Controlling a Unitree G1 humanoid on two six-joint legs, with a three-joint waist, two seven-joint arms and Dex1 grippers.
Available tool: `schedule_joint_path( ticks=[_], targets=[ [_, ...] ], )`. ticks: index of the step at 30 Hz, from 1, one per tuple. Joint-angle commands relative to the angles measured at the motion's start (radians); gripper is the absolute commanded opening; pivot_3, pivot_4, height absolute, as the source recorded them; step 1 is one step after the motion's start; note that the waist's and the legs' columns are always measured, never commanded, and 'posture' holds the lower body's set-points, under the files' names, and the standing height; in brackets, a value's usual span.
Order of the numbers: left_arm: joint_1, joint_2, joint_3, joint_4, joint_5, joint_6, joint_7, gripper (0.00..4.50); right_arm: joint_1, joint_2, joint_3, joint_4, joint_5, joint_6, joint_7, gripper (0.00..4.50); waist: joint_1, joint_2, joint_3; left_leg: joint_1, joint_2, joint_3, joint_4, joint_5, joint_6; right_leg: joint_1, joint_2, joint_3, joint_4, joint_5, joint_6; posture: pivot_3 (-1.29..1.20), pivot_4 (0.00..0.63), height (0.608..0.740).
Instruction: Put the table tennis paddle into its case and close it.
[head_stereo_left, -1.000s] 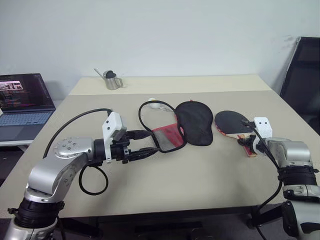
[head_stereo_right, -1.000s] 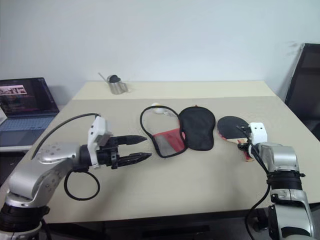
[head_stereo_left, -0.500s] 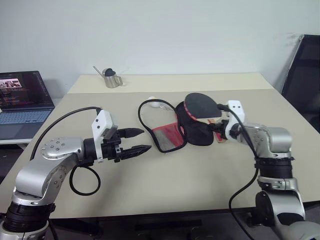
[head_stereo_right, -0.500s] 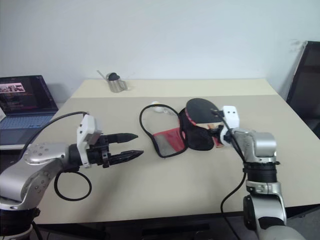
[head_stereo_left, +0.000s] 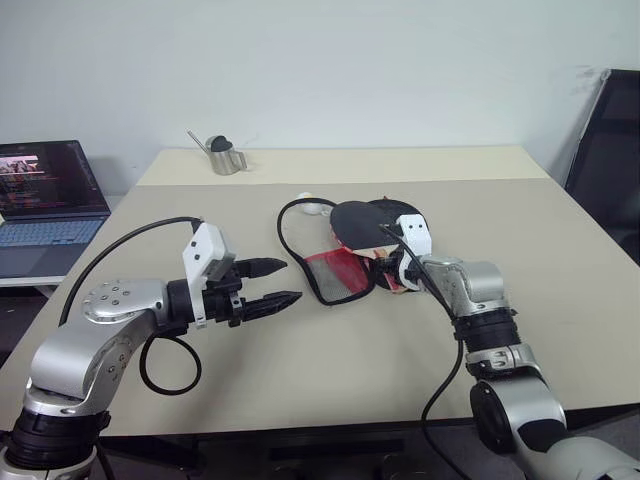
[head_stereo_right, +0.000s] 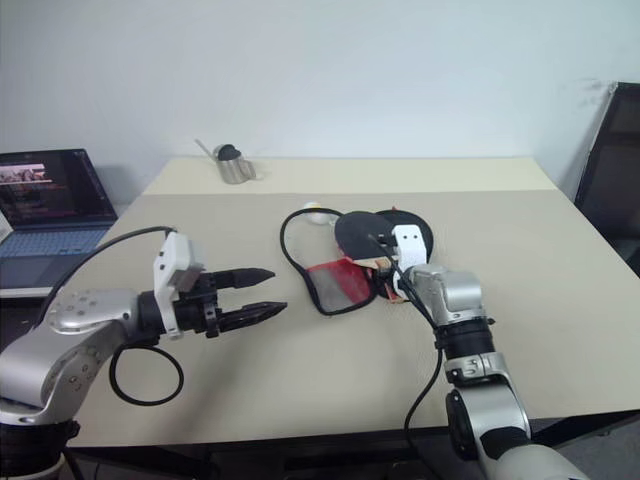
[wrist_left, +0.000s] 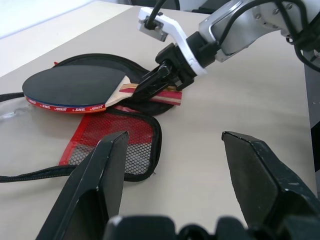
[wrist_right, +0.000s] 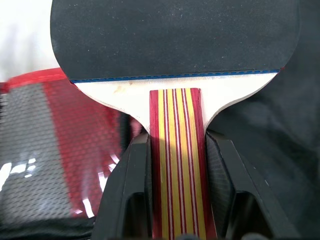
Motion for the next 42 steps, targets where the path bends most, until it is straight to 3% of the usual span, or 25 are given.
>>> schedule_joint_path(
  ticks=[1, 20, 39, 42],
  targets=[
    [-0.004, 0.006, 0.034, -0.037, -0.021, -0.015, 0.003, 3.25, -0.055, -0.006, -0.031, -0.017, 0.004, -0.054, -0.009, 1.08, -0.001, 0.000, 0.000, 0.000, 0.000, 0.000, 0.000, 0.000, 0.000, 0.000, 0.000, 0.000, 0.000, 0.000, 0.000, 0.00, 0.150, 0.740],
    [-0.003, 0.006, 0.039, -0.029, -0.043, -0.049, -0.005, 3.25, -0.126, 0.004, -0.061, 0.313, -0.083, -0.308, -0.164, 1.08, -0.001, 0.000, 0.000, 0.000, 0.000, 0.000, 0.000, 0.000, 0.000, 0.000, 0.000, 0.000, 0.000, 0.000, 0.000, 0.00, 0.150, 0.740],
    [-0.001, -0.004, 0.030, -0.029, -0.039, -0.053, 0.017, 3.25, -0.131, 0.030, -0.036, 0.324, -0.103, -0.286, -0.150, 1.08, -0.001, 0.000, 0.000, 0.000, 0.000, -0.001, 0.000, 0.000, 0.000, 0.000, 0.000, 0.000, 0.000, 0.000, 0.000, 0.00, 0.150, 0.740],
    [-0.003, -0.010, 0.036, -0.015, -0.021, -0.059, 0.048, 3.25, -0.131, 0.033, -0.040, 0.327, -0.102, -0.284, -0.152, 1.96, -0.002, 0.000, 0.000, 0.000, 0.000, -0.001, 0.000, 0.000, 0.000, 0.000, 0.000, 0.000, 0.001, 0.000, 0.000, 0.00, 0.150, 0.740]
  ],
)
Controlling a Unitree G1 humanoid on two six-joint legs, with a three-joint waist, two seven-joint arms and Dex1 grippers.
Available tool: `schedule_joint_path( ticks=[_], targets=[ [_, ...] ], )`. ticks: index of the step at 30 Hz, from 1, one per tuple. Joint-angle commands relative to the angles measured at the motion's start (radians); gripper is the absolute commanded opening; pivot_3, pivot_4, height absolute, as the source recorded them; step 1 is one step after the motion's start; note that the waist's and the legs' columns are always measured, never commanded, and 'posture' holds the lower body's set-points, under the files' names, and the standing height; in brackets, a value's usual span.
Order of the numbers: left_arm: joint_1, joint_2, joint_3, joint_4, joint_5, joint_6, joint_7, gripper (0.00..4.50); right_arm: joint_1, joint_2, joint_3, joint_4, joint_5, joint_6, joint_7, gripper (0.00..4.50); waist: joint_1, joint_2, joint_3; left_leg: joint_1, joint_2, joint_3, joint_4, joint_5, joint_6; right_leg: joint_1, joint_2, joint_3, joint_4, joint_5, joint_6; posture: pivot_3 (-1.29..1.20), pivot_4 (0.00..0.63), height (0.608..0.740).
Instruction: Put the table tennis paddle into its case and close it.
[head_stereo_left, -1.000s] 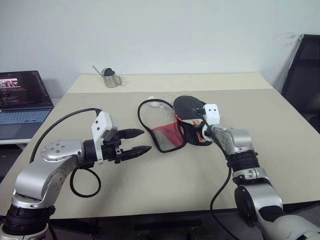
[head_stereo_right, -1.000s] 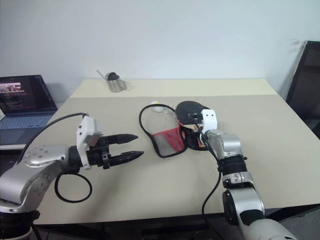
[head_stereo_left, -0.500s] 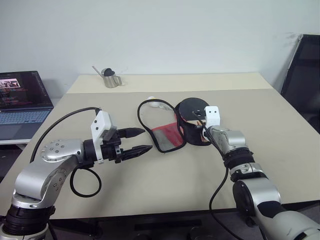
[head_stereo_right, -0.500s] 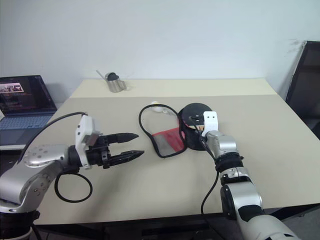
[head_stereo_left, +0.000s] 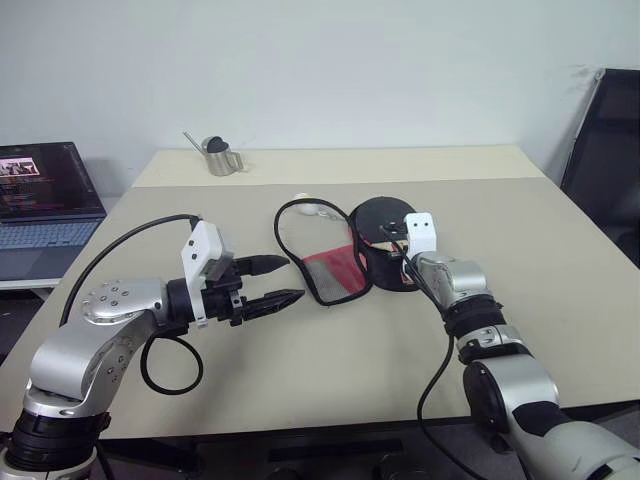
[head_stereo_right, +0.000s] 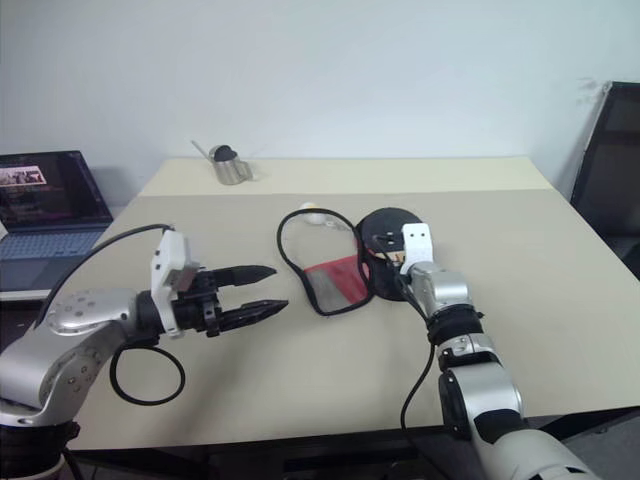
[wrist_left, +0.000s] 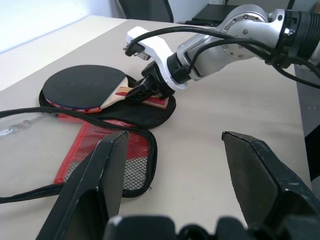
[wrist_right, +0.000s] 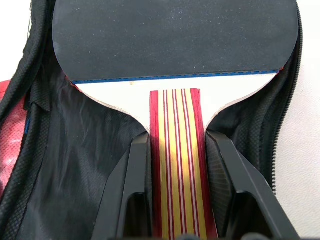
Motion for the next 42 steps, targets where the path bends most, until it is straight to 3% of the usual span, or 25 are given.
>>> schedule_joint_path(
  ticks=[1, 7, 8, 11, 15, 22, 28, 34, 42],
  targets=[
    [-0.009, -0.016, 0.037, -0.004, 0.016, -0.023, 0.048, 3.25, -0.021, 0.012, -0.002, -0.026, 0.009, 0.002, 0.012, 2.27, 0.000, 0.000, 0.000, 0.000, 0.000, 0.000, 0.000, 0.000, 0.000, 0.000, 0.000, 0.000, 0.000, 0.000, 0.000, 0.00, 0.150, 0.740],
    [0.002, -0.042, 0.039, -0.007, 0.032, -0.024, 0.107, 3.25, -0.016, 0.018, -0.011, -0.034, 0.013, 0.008, 0.010, 4.33, 0.000, 0.000, 0.000, 0.000, 0.000, 0.000, 0.000, 0.000, 0.000, 0.000, 0.000, 0.000, 0.000, 0.000, 0.000, 0.00, 0.150, 0.740],
    [0.002, -0.047, 0.041, -0.007, 0.036, -0.025, 0.120, 3.25, -0.015, 0.021, -0.016, -0.045, 0.017, 0.014, 0.007, 4.46, 0.000, 0.000, 0.000, 0.000, 0.000, 0.000, 0.000, 0.000, 0.000, 0.000, 0.000, 0.000, 0.000, 0.000, 0.000, 0.00, 0.150, 0.740],
    [-0.002, -0.058, 0.052, -0.001, 0.048, -0.030, 0.155, 3.25, -0.002, 0.035, -0.025, -0.133, 0.038, 0.060, 0.006, 4.46, 0.000, 0.000, 0.000, 0.000, 0.000, 0.000, 0.000, 0.000, 0.000, 0.000, 0.000, 0.000, 0.000, 0.000, 0.000, 0.00, 0.150, 0.740],
    [-0.032, -0.087, 0.093, 0.058, 0.101, -0.050, 0.259, 3.25, 0.066, 0.048, -0.004, -0.424, 0.102, 0.143, 0.070, 4.46, 0.001, 0.000, 0.000, 0.000, 0.000, 0.000, 0.000, 0.000, 0.000, 0.000, 0.000, 0.000, 0.000, 0.000, 0.000, 0.00, 0.150, 0.740],
    [-0.054, -0.119, 0.141, 0.188, 0.231, -0.106, 0.427, 3.25, 0.163, -0.074, 0.050, -0.714, 0.160, 0.231, 0.234, 4.46, 0.004, 0.000, 0.000, -0.001, 0.000, -0.001, 0.000, 0.000, 0.000, 0.000, -0.001, -0.002, 0.000, 0.000, 0.000, 0.00, 0.150, 0.740],
    [-0.018, -0.103, 0.131, 0.305, 0.228, -0.125, 0.337, 3.25, 0.207, -0.235, 0.076, -0.843, 0.293, 0.230, 0.520, 4.46, 0.004, 0.000, 0.000, -0.001, -0.001, 0.000, 0.000, 0.000, 0.000, 0.000, -0.002, -0.002, 0.000, 0.000, 0.000, 0.00, 0.150, 0.740],
    [-0.072, -0.107, 0.085, 0.499, 0.260, -0.170, 0.243, 3.25, 0.213, -0.323, 0.065, -0.896, 0.376, 0.252, 0.634, 4.46, 0.004, 0.000, 0.000, 0.000, 0.000, -0.001, 0.000, 0.000, 0.000, 0.000, -0.001, -0.003, 0.000, 0.000, 0.000, 0.00, 0.150, 0.740],
    [-0.341, -0.209, -0.022, 0.918, 0.389, -0.342, 0.236, 3.25, 0.285, -0.448, 0.078, -1.031, 0.502, 0.263, 0.813, 4.46, 0.034, -0.001, 0.000, -0.001, -0.001, -0.001, 0.001, 0.000, 0.000, 0.001, -0.002, -0.004, -0.001, 0.000, 0.000, 0.00, 0.150, 0.740]
  ],
)
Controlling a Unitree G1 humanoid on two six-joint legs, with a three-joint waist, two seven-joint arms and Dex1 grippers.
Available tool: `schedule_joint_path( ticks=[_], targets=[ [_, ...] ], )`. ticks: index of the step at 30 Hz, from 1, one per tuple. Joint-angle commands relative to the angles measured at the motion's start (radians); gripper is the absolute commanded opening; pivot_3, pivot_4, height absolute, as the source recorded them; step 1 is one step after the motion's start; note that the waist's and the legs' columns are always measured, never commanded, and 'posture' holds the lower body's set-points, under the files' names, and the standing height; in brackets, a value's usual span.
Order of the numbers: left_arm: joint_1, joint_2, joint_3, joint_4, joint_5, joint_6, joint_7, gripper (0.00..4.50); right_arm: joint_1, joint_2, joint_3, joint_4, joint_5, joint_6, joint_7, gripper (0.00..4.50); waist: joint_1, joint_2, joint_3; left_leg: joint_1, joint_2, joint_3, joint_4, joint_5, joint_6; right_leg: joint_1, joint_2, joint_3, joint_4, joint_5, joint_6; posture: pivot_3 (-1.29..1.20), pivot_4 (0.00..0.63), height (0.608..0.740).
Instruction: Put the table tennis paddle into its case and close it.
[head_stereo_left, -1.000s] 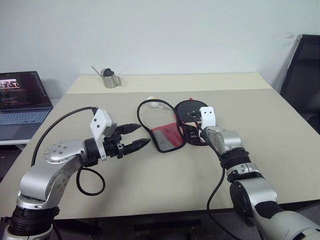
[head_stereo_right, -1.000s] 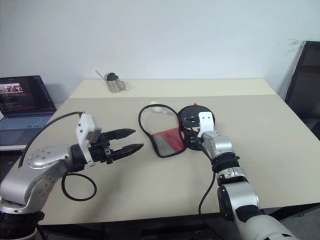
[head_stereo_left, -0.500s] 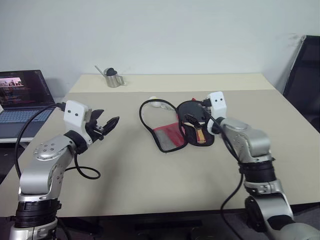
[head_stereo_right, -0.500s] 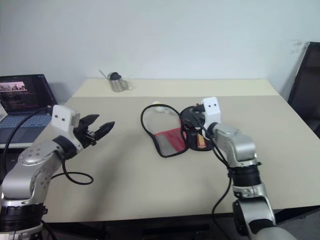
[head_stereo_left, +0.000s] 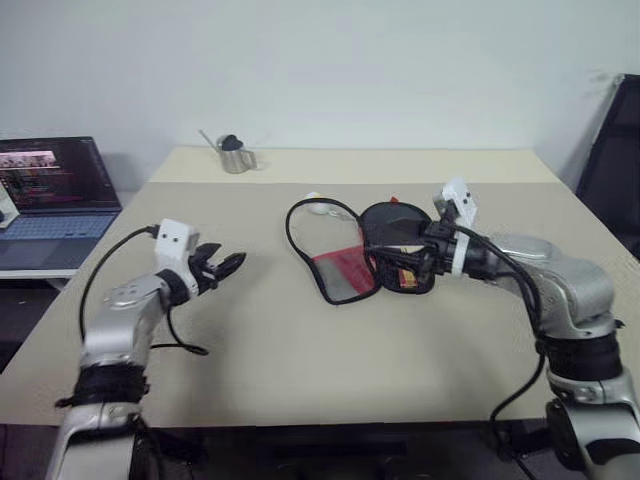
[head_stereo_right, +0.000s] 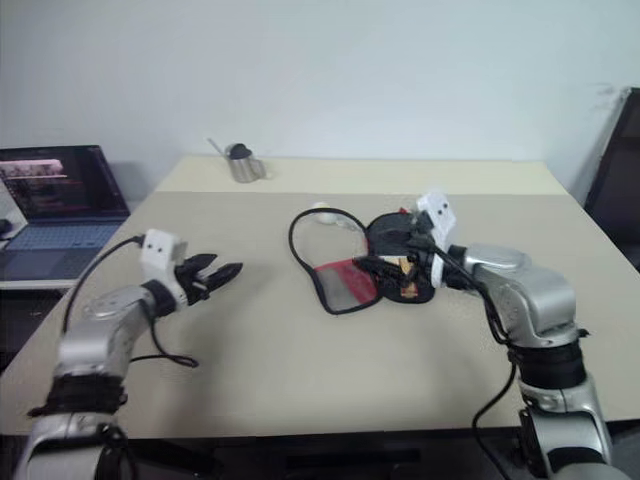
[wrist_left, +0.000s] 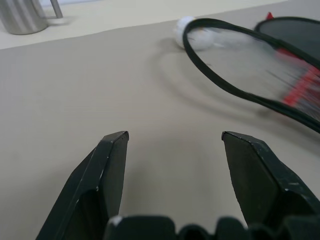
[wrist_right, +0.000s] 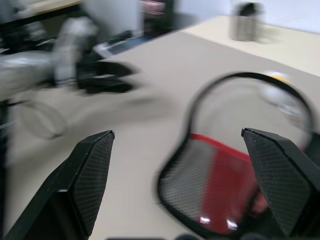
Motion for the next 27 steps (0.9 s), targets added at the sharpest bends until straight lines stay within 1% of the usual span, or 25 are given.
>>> schedule_joint_path(
  ticks=[1, 4, 8, 11, 20, 27],
  targets=[
    [-0.087, -0.022, -0.036, 0.127, 0.053, -0.092, -0.025, 3.25, 0.011, -0.038, -0.004, -0.050, 0.030, -0.008, 0.031, 4.46, 0.004, 0.000, 0.000, 0.000, 0.000, 0.000, 0.000, 0.000, 0.000, 0.000, 0.000, 0.000, 0.000, 0.000, 0.000, 0.00, 0.150, 0.740],
    [-0.143, -0.046, -0.065, 0.214, 0.087, -0.142, -0.041, 3.25, 0.014, -0.044, -0.006, -0.047, 0.030, -0.018, 0.021, 4.46, 0.003, 0.000, 0.000, -0.002, 0.000, 0.000, 0.000, 0.000, 0.000, -0.001, 0.000, 0.000, -0.001, 0.000, 0.000, 0.00, 0.150, 0.740],
    [-0.226, -0.085, -0.085, 0.351, 0.132, -0.213, -0.015, 3.25, 0.023, -0.042, -0.013, -0.048, 0.032, -0.026, 0.007, 4.46, 0.005, 0.000, 0.000, -0.002, 0.000, -0.001, 0.000, 0.000, 0.000, -0.001, 0.000, -0.001, 0.000, 0.000, 0.000, 0.00, 0.150, 0.740],
    [-0.273, -0.120, -0.099, 0.419, 0.156, -0.253, -0.009, 3.25, 0.034, -0.043, -0.015, -0.057, 0.036, -0.026, -0.002, 4.46, 0.005, 0.000, 0.000, -0.002, 0.000, -0.001, 0.001, 0.000, 0.000, -0.001, 0.000, -0.001, 0.000, 0.000, 0.000, 0.00, 0.150, 0.740],
    [-0.356, -0.212, -0.136, 0.593, 0.234, -0.339, 0.019, 3.25, 0.049, -0.047, -0.021, -0.062, 0.047, -0.027, -0.023, 4.46, 0.007, -0.001, 0.000, -0.002, -0.001, -0.002, 0.001, 0.000, 0.000, -0.001, 0.000, -0.001, 0.000, 0.000, 0.000, 0.00, 0.150, 0.740],
    [-0.417, -0.279, -0.130, 0.719, 0.259, -0.383, 0.062, 3.25, 0.065, -0.046, -0.029, -0.072, 0.052, -0.027, -0.044, 4.46, 0.010, -0.001, 0.000, -0.002, -0.001, -0.002, 0.001, 0.000, 0.000, -0.001, 0.000, -0.001, 0.000, 0.000, 0.001, 0.00, 0.150, 0.740]
  ],
)
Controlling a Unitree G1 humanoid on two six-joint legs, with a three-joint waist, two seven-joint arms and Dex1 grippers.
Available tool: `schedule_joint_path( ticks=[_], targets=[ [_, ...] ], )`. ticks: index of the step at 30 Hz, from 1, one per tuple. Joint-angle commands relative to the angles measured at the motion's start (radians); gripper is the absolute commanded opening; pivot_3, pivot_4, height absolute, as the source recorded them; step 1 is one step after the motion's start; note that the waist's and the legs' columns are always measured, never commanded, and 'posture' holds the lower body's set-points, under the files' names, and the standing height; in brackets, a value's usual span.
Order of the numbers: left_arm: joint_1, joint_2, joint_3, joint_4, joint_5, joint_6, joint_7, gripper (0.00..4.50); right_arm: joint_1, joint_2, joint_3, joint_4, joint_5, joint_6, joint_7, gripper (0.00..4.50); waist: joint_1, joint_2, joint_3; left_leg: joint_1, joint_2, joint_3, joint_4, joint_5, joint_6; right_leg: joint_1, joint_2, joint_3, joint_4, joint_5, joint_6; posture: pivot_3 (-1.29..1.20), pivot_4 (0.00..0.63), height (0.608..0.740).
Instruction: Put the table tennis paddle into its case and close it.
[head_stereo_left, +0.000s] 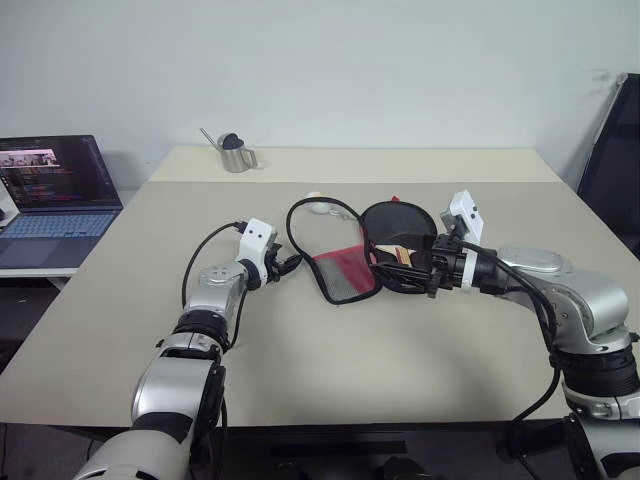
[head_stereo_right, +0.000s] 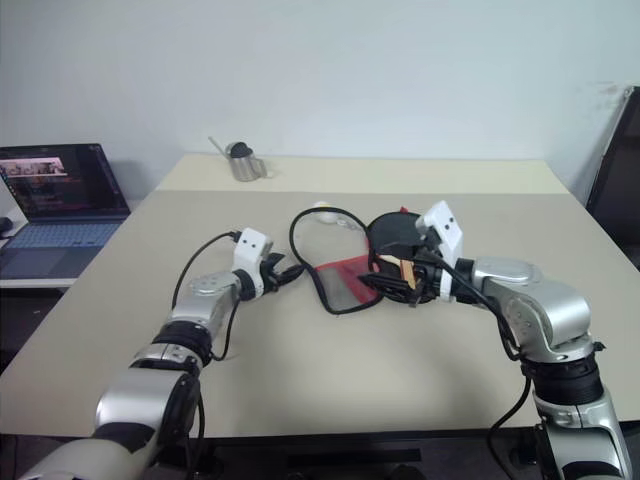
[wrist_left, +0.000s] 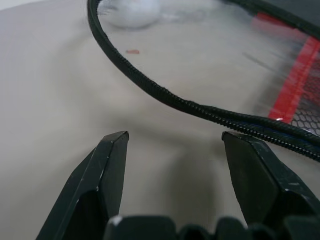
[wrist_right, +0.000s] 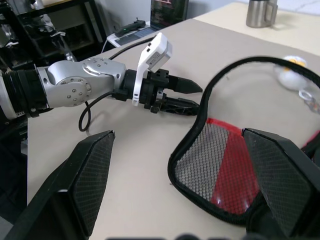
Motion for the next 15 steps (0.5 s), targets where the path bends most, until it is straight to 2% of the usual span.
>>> schedule_joint_path(
  ticks=[1, 15],
  targets=[
    [-0.049, -0.039, 0.002, 0.033, 0.012, -0.034, 0.013, 3.25, -0.004, -0.009, -0.031, -0.051, 0.019, -0.020, -0.011, 4.46, 0.003, 0.000, 0.000, 0.000, 0.000, 0.000, 0.000, 0.000, 0.000, 0.000, 0.000, 0.000, 0.000, 0.000, 0.000, 0.00, 0.150, 0.740],
    [-0.249, -0.188, 0.012, 0.066, 0.013, -0.071, -0.038, 3.25, 0.016, -0.022, -0.062, -0.085, 0.042, 0.000, -0.055, 4.46, 0.010, -0.001, 0.000, -0.001, -0.001, -0.001, 0.000, 0.000, 0.000, 0.000, 0.000, -0.001, -0.001, 0.000, 0.001, 0.00, 0.150, 0.740]
  ],
)
